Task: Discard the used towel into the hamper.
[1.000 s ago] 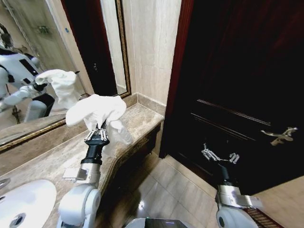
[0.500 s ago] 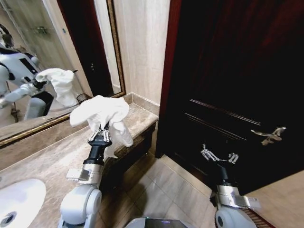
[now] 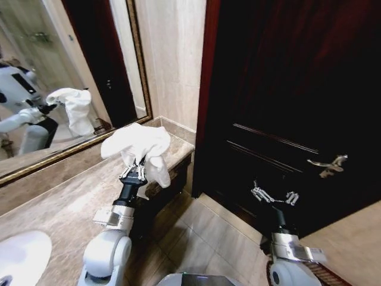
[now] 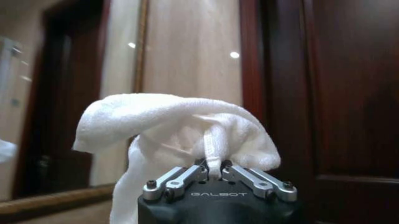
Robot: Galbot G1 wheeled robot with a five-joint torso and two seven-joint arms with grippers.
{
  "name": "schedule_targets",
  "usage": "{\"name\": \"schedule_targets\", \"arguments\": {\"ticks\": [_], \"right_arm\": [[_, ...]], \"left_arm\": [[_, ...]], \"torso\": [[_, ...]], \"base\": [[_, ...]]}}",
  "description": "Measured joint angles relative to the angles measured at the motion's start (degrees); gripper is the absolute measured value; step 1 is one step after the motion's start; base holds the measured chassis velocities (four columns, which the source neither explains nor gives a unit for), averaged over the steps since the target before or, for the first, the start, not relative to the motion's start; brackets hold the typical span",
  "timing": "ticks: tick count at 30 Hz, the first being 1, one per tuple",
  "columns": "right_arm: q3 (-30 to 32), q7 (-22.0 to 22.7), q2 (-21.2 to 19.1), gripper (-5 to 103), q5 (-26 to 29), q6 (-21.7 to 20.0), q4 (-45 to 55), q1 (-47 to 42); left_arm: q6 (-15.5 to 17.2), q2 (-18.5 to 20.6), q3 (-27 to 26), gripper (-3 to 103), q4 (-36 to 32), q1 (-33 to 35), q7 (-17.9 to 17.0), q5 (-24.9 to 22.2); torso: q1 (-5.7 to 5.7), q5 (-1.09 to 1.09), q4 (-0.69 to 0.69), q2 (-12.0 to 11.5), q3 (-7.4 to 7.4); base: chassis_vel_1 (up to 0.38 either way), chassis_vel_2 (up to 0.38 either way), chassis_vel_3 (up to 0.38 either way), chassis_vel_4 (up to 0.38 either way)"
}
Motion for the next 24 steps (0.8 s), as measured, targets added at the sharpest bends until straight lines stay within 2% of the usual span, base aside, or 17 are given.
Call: {"name": "schedule_targets", "arguments": {"ticks": [11,16,24], "right_arm": [[0.08,-0.68,0.08,100,-0.18,0.25,-0.31,0.09],[-0.37,-1.62,0.29,100,-0.63,0.40,-0.36,0.12],[-0.23,-1.76,0.25,100,-0.64,0.43,-0.26,0.06]], "left_arm": [[0.52,0.62,1.52,7,0.67,0.94,2.44,0.30],[0.50,-0.18,2.67,7,1.11,1.50,5.13,2.07],[-0.36,-1.50,5.79,7,2.20,2.76,5.92,3.67]], "torso": [[-0.01,0.00,-0.01,0.00,0.00],[0.00,0.00,-0.01,0.00,0.00],[0.00,0.00,0.00,0.00,0.00]], "base": [[-0.100,-0.097,-0.094,-0.098],[-0.130,-0.123,-0.116,-0.141],[-0.128,-0.132,-0.132,-0.121]]}}
